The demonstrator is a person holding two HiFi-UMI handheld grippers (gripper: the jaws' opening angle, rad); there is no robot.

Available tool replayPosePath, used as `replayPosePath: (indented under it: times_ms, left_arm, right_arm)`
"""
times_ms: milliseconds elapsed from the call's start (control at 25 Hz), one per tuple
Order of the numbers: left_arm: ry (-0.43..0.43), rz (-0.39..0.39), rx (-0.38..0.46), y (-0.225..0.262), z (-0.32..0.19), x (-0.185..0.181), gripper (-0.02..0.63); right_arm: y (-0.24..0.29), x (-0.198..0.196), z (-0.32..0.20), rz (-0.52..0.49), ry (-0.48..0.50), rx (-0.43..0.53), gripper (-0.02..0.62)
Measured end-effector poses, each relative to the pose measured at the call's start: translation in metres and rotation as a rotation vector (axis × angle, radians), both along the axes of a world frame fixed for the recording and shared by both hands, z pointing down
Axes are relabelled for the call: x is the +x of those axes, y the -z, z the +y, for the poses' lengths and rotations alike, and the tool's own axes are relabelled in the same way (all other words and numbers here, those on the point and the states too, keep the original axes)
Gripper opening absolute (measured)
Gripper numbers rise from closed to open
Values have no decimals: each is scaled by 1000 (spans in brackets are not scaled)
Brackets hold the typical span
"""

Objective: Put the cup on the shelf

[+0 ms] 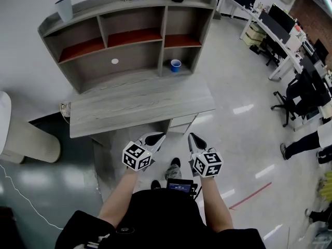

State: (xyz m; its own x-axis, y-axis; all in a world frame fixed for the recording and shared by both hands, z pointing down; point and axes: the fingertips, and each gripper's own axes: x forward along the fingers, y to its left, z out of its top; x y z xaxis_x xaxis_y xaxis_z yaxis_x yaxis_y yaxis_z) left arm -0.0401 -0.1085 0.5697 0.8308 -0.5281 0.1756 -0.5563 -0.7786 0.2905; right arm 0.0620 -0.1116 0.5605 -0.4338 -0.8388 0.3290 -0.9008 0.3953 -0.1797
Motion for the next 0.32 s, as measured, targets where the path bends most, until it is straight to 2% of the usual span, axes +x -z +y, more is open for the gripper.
replayPosePath:
  times_ms: [320]
  left_arm:
    - [-23,12,17,7,-1,3,2]
  right_arm:
    - [5,3,2,8,-19,12,2]
